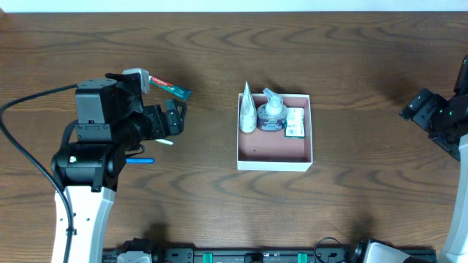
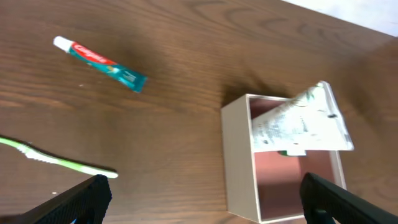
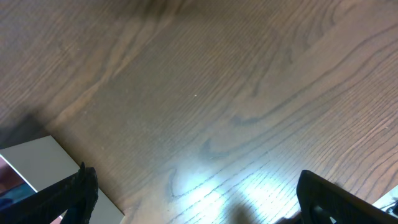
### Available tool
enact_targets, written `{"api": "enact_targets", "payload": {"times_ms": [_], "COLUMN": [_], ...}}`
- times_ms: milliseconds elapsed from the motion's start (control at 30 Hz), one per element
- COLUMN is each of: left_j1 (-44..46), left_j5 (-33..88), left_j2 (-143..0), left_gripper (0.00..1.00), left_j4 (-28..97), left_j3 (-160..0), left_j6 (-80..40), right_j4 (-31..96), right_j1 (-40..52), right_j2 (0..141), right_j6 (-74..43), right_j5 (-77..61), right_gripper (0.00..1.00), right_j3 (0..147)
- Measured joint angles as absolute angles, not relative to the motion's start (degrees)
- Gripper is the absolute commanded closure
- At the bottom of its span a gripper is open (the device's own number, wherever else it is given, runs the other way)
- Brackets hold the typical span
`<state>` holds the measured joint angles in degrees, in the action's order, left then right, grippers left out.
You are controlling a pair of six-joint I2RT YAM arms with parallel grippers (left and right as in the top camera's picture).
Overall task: Pack container
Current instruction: 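Move the left gripper to the blue razor on the table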
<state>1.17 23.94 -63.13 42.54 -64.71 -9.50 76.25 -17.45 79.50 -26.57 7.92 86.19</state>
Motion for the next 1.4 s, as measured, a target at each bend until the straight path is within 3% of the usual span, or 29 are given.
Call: {"api": "enact_targets", "payload": {"times_ms": [467, 733, 1033, 1400], "left_j1": [0.86, -5.08, -12.27, -12.36], "left_j5": [25.04, 16.38, 2.68, -0.34], "left_j2": [-63.59, -67.18, -74.02, -81.82], "left_gripper": [0.02, 0.02, 0.00, 0.01], "left_j4": [44.53, 45.25, 55.96, 56.53], "left_j3": [-64.71, -64.71, -64.75, -64.75], "left_j6": [-16.64, -28.62, -44.18, -50.19], "right_j4": [76.23, 76.23, 76.25, 76.25], "right_j1": [-17.45, -17.45, -17.45, -17.45], "right_j2": [79.50, 79.50, 79.50, 79.50], "right_j6": [-26.57, -26.57, -26.57, -26.57], "right_j5": [7.92, 7.92, 7.94, 7.94], "right_gripper": [0.01, 0.01, 0.01, 0.01], "right_j3": [86.19, 86.19, 86.19, 86.19]}}
